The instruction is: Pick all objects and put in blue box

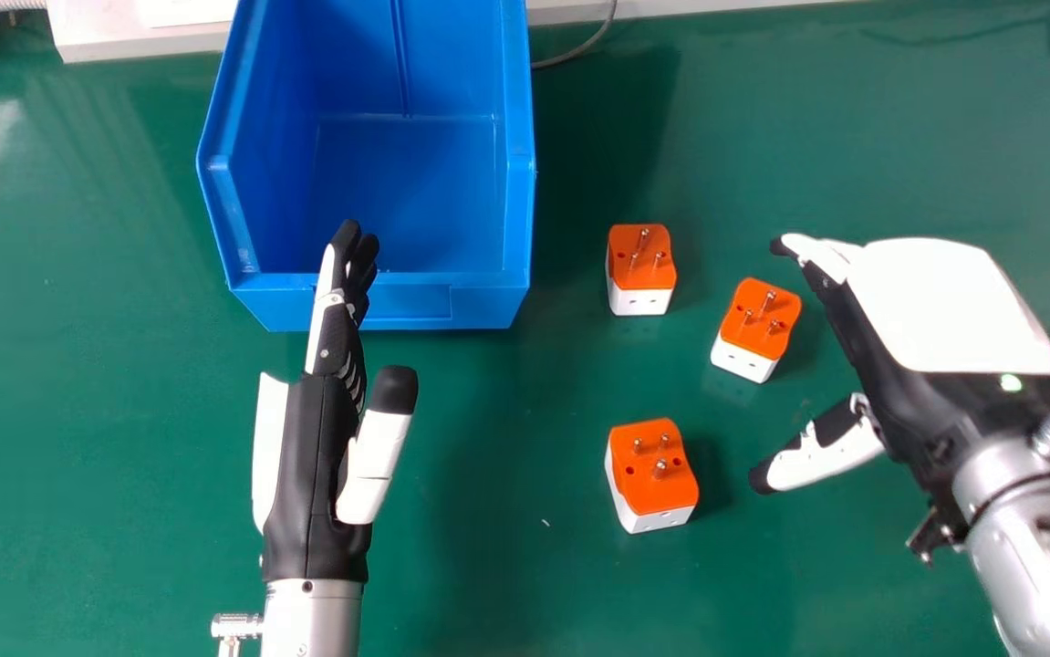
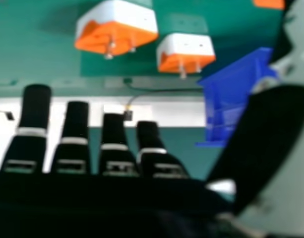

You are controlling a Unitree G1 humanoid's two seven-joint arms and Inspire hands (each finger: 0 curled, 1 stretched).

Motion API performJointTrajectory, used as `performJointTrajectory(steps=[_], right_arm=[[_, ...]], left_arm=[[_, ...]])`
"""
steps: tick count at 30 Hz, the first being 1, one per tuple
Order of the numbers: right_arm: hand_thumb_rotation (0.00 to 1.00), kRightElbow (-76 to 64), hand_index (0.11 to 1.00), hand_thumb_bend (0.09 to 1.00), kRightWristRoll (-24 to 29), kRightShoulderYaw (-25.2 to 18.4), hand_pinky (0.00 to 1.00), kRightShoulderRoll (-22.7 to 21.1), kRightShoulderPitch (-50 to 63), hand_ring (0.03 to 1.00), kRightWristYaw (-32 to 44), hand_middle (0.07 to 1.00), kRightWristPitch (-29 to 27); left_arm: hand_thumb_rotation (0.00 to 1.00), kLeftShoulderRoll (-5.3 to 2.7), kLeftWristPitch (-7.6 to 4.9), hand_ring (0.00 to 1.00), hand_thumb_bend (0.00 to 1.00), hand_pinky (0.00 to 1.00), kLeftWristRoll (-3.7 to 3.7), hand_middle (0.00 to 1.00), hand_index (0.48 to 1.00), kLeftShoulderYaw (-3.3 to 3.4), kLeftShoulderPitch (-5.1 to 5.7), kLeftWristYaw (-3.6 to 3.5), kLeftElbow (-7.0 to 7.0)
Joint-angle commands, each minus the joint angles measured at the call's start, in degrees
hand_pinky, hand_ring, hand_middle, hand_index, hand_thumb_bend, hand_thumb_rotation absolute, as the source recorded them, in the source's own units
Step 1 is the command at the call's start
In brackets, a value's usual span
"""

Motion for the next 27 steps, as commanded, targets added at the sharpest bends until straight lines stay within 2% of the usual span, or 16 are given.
performJointTrajectory(steps=[1,8,20,27], right_arm=[[0.24,0.4,0.871,1.0,-1.05,0.14,0.64,-0.95,-2.63,0.823,-0.16,0.882,0.25],[0.23,3.48,0.873,1.0,0.33,0.62,0.65,-2.73,-8.2,0.829,3.41,0.888,0.69],[0.24,9.46,0.884,0.998,0.51,3.04,0.65,-5.19,-14.34,0.853,4.61,0.903,0.41],[0.21,15.31,0.872,1.0,1.75,4.65,0.68,-6.69,-18.23,0.854,2.87,0.9,-1.6]], left_arm=[[0.96,-0.07,-0.57,0.97,0.94,1.0,0.11,0.97,0.964,-0.42,-0.64,-0.16,-0.93],[0.96,-0.13,-0.78,0.97,0.93,1.0,0.25,0.97,0.963,-0.49,-0.6,-0.13,-1.02],[0.97,-0.13,-0.17,0.97,0.93,1.0,0.1,0.97,0.964,-0.46,-0.89,-0.22,-1.52],[0.97,-0.13,0.06,0.97,0.93,1.0,-0.12,0.97,0.963,-0.51,-1.15,-0.39,-1.56]])
